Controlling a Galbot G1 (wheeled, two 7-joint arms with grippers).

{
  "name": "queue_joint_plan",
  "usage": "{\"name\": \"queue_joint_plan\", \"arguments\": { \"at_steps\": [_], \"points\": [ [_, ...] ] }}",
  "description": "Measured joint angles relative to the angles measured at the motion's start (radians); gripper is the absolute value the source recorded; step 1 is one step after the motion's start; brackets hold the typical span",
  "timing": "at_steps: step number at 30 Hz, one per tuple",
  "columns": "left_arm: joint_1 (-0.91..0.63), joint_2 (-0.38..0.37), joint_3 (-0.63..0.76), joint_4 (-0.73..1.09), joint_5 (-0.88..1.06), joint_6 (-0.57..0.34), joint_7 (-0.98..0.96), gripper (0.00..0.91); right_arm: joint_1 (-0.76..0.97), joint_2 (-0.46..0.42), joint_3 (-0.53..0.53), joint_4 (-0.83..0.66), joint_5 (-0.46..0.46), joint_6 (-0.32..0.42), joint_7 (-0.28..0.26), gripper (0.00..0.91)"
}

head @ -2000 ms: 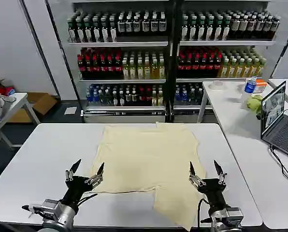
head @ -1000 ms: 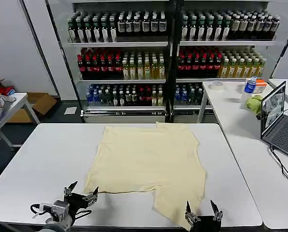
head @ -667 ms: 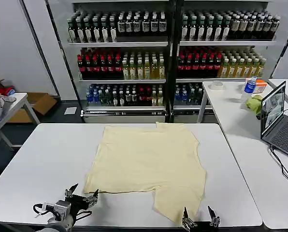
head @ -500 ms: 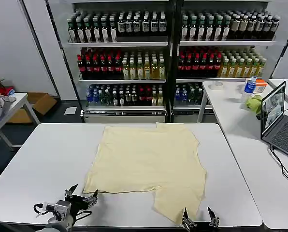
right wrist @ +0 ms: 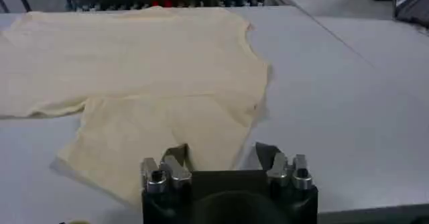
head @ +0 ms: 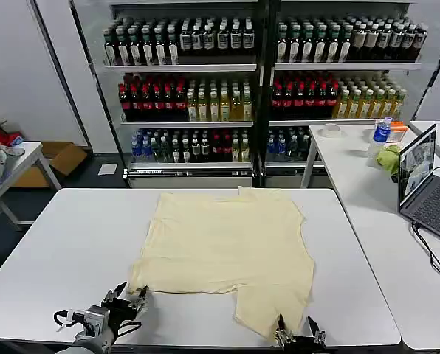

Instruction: Fold and organize the clothes.

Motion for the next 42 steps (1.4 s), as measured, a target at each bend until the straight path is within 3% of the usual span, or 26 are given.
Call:
{"name": "queue_joint_plan", "arguments": {
  "at_steps": [21, 42],
  "points": [
    [0.035, -0.016, -0.028, -0.032, -0.035, 0.0, 0.001, 0.01, -0.047, -0.022, 0.009, 0.062, -0.003, 0.035, -0.04, 0.0],
    [0.151, 0.007, -0.12, -0.214, -0.034, -0.01, -0.011, 0.01, -0.151, -0.08, 0.095, 0.233, -0.017, 0.081, -0.081, 0.0]
  ]
}}
